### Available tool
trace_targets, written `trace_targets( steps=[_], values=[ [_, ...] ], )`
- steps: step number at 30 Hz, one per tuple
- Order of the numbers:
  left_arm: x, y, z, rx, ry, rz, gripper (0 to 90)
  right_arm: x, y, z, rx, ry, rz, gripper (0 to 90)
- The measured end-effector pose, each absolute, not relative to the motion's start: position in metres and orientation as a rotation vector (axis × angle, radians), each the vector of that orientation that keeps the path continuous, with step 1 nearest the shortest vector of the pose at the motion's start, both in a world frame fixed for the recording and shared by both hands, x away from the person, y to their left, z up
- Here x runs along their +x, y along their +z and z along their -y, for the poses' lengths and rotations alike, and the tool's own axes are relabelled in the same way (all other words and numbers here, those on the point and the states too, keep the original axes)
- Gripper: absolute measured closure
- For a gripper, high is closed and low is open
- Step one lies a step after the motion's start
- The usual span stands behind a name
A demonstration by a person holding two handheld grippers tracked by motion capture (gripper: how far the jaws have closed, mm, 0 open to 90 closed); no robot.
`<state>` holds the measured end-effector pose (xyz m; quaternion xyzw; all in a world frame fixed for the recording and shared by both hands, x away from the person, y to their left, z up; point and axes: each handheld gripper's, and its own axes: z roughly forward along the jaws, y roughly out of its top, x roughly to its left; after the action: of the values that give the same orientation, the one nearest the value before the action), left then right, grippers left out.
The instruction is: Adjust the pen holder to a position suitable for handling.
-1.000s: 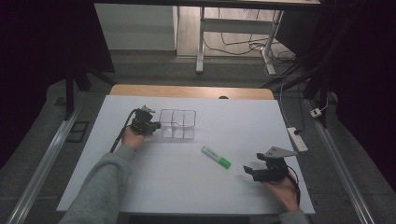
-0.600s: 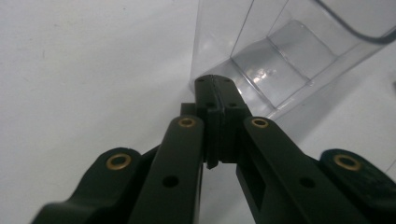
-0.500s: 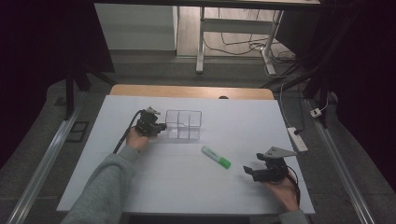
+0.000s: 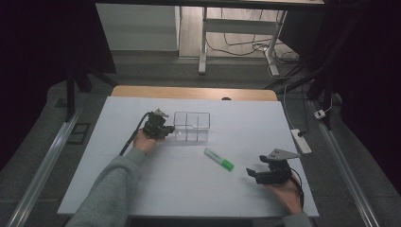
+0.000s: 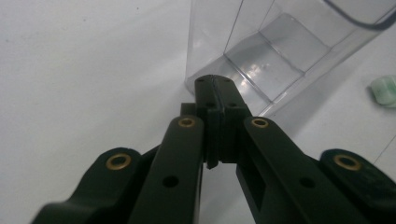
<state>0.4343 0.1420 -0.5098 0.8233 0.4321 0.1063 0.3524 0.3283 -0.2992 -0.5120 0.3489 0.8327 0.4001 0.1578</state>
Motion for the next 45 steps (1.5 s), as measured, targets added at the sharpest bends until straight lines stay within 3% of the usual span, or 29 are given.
trace_targets(
  steps=[10, 20, 36, 45],
  values=[
    [0.435, -0.508, -0.134, 2.150, 0.289, -1.093, 89.0, 0.328, -0.511, 0.299, 0.999, 1.155, -2.376, 19.3],
    [0.430, -0.508, -0.154, 2.141, 0.316, -1.122, 89.1, 0.327, -0.511, 0.300, 1.002, 1.155, -2.377, 19.2],
    [0.377, -0.511, -0.181, 2.148, 0.395, -1.057, 88.7, 0.326, -0.512, 0.301, 1.004, 1.139, -2.380, 19.3],
    [0.338, -0.516, -0.196, 2.160, 0.390, -1.004, 60.0, 0.326, -0.512, 0.301, 1.006, 1.149, -2.377, 19.3]
  ],
)
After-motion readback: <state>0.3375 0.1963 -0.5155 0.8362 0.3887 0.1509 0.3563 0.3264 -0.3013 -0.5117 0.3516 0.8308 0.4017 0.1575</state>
